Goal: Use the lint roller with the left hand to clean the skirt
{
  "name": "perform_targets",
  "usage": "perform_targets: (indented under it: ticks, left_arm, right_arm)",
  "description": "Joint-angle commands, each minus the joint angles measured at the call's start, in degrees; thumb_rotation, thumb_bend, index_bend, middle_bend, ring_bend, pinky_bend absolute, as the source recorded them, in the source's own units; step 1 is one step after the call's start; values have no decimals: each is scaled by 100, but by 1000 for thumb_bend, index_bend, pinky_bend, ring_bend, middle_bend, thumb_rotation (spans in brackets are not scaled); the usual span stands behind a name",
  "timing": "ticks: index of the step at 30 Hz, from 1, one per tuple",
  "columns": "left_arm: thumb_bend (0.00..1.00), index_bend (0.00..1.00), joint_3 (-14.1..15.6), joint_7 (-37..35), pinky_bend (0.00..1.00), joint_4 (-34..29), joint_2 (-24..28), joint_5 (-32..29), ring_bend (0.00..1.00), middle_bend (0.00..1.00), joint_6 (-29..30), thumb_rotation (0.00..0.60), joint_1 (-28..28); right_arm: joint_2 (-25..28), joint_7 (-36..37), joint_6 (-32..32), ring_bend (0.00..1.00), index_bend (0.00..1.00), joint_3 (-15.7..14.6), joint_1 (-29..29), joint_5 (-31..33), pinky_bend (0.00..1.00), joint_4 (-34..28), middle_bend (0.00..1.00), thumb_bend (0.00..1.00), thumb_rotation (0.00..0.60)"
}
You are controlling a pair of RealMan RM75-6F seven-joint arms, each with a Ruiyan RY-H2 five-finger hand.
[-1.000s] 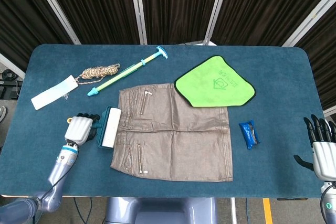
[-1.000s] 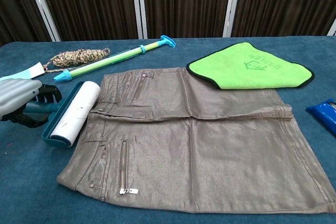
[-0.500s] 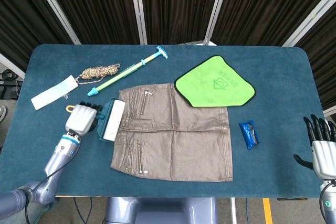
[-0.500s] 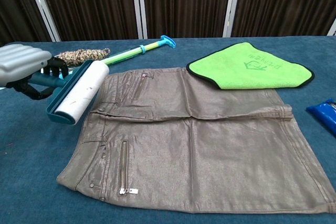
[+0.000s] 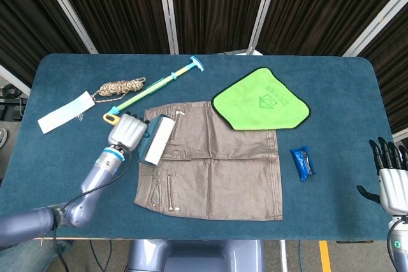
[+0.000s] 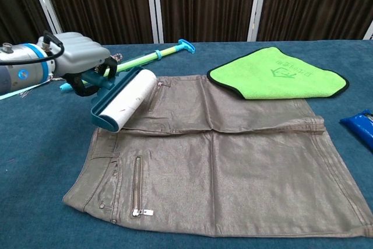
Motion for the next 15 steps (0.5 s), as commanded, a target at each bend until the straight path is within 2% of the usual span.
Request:
perform_targets:
  ticks: [1, 15]
  left_arm:
    - [1000, 685, 92, 212, 502, 168, -205, -263, 410, 516, -44, 600, -247]
    - [1000, 686, 392, 675, 502, 405, -827, -721, 410, 518, 131, 600, -925]
  right_arm:
    - [5, 3, 10, 0, 0, 18, -2, 25, 0, -10, 0, 0, 600]
    - [11, 70, -43, 0, 0, 40, 19, 98, 0, 50, 0, 0, 600]
